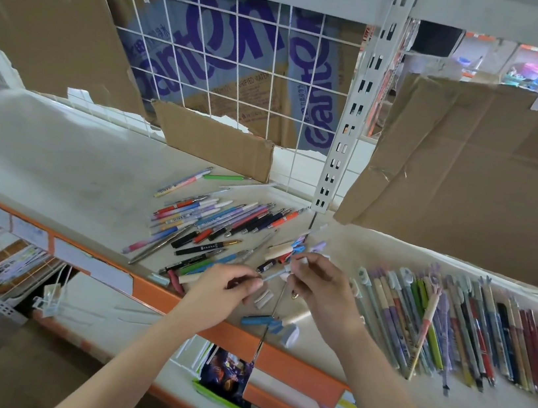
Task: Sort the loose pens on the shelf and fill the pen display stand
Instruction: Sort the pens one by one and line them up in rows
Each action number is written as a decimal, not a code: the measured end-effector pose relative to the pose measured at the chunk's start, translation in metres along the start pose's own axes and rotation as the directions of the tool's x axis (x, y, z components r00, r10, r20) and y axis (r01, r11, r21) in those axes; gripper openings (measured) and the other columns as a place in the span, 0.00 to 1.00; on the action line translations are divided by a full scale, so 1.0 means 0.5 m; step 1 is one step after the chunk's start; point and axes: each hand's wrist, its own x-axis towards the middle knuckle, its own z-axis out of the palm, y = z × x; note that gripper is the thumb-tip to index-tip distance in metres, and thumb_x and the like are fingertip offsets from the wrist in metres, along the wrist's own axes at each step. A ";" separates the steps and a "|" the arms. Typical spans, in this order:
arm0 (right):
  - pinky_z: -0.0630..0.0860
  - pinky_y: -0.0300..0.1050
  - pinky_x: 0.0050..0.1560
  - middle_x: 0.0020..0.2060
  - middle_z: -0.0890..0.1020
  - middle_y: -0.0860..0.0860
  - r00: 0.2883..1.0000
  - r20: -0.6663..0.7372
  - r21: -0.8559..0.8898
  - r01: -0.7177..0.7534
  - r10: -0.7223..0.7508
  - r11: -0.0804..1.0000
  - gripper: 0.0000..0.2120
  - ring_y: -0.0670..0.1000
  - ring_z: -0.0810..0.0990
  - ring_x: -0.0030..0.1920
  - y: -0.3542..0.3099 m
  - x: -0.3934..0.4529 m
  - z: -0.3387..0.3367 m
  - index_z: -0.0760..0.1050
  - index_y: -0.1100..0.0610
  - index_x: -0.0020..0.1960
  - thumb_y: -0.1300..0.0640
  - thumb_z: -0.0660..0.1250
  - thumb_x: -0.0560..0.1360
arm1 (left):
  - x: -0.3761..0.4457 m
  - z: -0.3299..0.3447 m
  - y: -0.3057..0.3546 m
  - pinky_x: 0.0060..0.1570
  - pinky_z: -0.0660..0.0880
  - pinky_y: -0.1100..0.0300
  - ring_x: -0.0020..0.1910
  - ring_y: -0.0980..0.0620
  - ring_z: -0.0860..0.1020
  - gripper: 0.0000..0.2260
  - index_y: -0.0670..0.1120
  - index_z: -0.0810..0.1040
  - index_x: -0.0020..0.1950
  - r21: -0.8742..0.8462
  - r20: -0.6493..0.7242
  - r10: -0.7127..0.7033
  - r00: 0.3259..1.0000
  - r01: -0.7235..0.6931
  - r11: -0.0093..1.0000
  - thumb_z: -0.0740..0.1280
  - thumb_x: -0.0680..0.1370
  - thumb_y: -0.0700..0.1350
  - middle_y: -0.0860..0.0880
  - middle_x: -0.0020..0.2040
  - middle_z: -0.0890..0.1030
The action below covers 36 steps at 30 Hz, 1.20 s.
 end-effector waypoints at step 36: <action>0.66 0.42 0.59 0.54 0.74 0.53 0.884 0.467 -0.848 0.456 -0.024 0.270 0.08 0.50 0.66 0.59 0.028 0.022 0.022 0.81 0.58 0.51 0.57 0.68 0.75 | 0.068 -0.043 -0.059 0.43 0.68 0.67 0.46 0.53 0.75 0.05 0.43 0.77 0.52 0.388 -0.273 0.136 0.952 -0.020 0.921 0.64 0.78 0.41 0.48 0.48 0.78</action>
